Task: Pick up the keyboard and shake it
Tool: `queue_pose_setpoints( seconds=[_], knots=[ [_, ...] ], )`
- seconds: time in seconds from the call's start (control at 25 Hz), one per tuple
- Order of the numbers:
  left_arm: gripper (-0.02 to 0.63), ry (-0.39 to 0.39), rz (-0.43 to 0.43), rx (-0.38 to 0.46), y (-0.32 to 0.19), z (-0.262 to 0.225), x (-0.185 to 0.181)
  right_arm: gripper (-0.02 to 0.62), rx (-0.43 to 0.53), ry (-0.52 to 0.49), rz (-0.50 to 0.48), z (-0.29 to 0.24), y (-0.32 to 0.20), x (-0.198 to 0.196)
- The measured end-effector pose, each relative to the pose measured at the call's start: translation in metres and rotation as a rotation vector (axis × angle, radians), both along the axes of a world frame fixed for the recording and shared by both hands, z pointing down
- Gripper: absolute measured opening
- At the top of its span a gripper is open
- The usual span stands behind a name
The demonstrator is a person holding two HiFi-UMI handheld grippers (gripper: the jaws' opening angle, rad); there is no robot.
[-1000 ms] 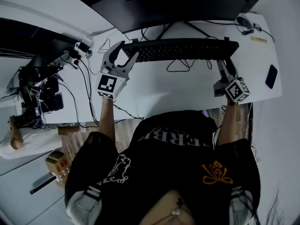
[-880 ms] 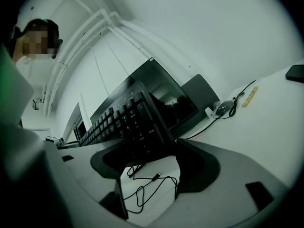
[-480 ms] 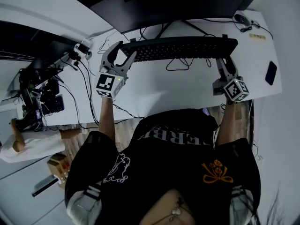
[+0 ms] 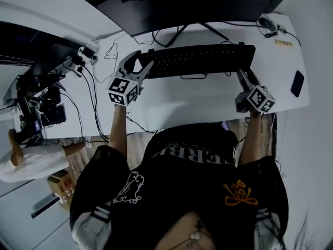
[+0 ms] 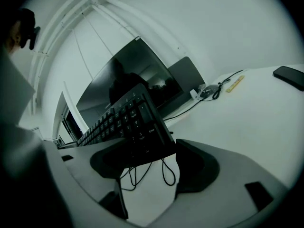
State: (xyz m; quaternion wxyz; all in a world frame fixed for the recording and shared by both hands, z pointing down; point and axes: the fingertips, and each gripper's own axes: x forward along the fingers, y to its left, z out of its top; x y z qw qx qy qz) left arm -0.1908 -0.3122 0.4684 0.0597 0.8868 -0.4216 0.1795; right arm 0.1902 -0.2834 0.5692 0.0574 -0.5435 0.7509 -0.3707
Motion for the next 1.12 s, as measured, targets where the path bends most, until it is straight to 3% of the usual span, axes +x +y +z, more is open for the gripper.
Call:
queue_pose_setpoints(
  seconds=[0.44, 0.72, 0.96, 1.12],
  knots=[
    [0.259, 0.060, 0.043, -0.216, -0.036, 0.085, 0.025, 0.301, -0.254, 0.062, 0.076, 0.048, 0.003, 0.026],
    [0.259, 0.070, 0.066, -0.340, -0.062, 0.134, 0.039, 0.301, -0.365, 0.092, 0.121, 0.077, -0.004, 0.039],
    [0.258, -0.017, 0.002, -0.426, -0.076, 0.178, 0.037, 0.304, -0.425, 0.135, 0.187, 0.095, -0.009, 0.041],
    [0.259, -0.015, -0.011, -0.441, -0.079, 0.188, 0.038, 0.305, -0.418, 0.161, 0.221, 0.098, -0.010, 0.041]
  ],
)
